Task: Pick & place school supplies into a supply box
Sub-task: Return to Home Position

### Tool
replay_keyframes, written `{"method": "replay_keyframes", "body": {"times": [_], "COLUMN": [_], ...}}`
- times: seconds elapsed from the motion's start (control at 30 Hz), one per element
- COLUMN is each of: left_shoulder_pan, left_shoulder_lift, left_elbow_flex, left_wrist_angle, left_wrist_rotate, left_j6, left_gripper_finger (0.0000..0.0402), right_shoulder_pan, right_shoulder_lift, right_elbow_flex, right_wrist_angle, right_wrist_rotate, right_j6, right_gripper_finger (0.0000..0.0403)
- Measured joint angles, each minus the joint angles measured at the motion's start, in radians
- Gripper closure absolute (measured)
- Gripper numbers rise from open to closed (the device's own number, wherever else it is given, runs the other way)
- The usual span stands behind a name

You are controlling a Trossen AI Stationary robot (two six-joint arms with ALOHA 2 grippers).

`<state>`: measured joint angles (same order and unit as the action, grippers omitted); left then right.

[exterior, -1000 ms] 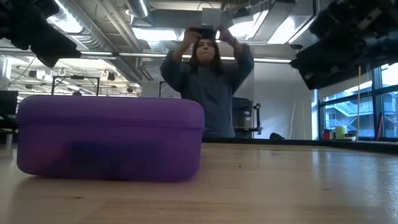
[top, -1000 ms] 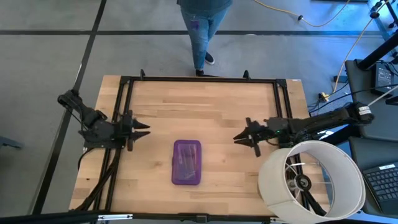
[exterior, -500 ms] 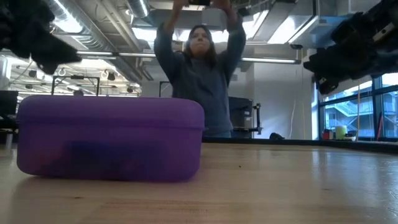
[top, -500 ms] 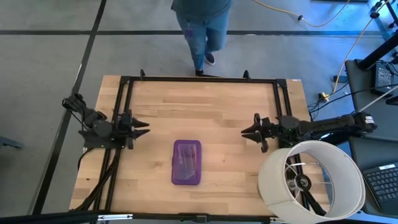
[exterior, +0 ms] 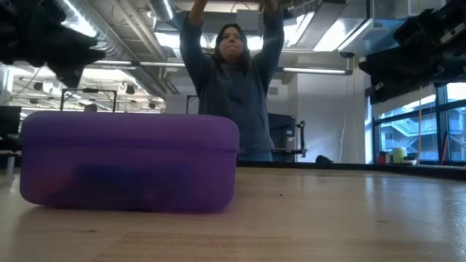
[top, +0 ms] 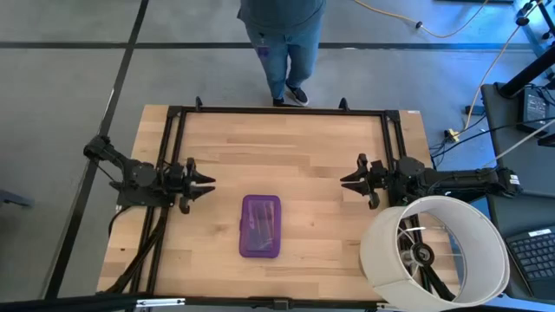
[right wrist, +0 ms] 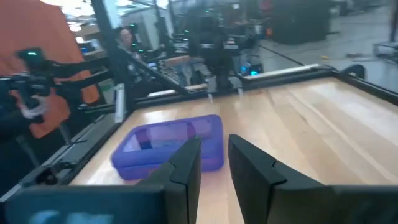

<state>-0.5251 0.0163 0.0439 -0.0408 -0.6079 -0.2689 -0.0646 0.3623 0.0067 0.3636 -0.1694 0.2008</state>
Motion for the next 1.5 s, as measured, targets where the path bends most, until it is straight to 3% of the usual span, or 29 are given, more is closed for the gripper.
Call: {"method": "replay_keyframes", "body": {"times": [0.23,0.4,0.6,0.87,1.27,1.5], "left_shoulder_pan": [0.220,0.376,0.487,0.536,0.536,0.536], "left_shoulder_lift": [0.020,0.023,0.023,0.027,0.028,0.027], "left_elbow_flex": [-0.023,-0.023,-0.023,-0.023,-0.023,-0.023], "left_wrist_angle": [0.073,0.065,0.048,0.038,0.037,0.038], "left_wrist_rotate": [0.166,0.286,0.413,0.486,0.491,0.491], "left_j6": [0.048,0.067,0.073,0.100,0.100,0.100], "left_gripper_finger": [0.0281,0.0279,0.0277,0.0277,0.0277,0.0279], "right_shoulder_pan": [-0.012,-0.012,-0.020,-0.097,-0.141,-0.142], "right_shoulder_lift": [-0.019,-0.019,-0.026,-0.119,-0.354,-0.361], "right_elbow_flex": [0.000,0.000,0.000,0.000,0.000,0.000], "right_wrist_angle": [-0.002,-0.008,-0.010,-0.073,-0.306,-0.315], "right_wrist_rotate": [-0.093,-0.095,-0.089,-0.094,-0.051,-0.016], "right_j6": [0.006,0.003,0.003,0.027,0.035,0.026], "right_gripper_finger": [0.0316,0.0316,0.0316,0.0316,0.0316,0.0316]}}
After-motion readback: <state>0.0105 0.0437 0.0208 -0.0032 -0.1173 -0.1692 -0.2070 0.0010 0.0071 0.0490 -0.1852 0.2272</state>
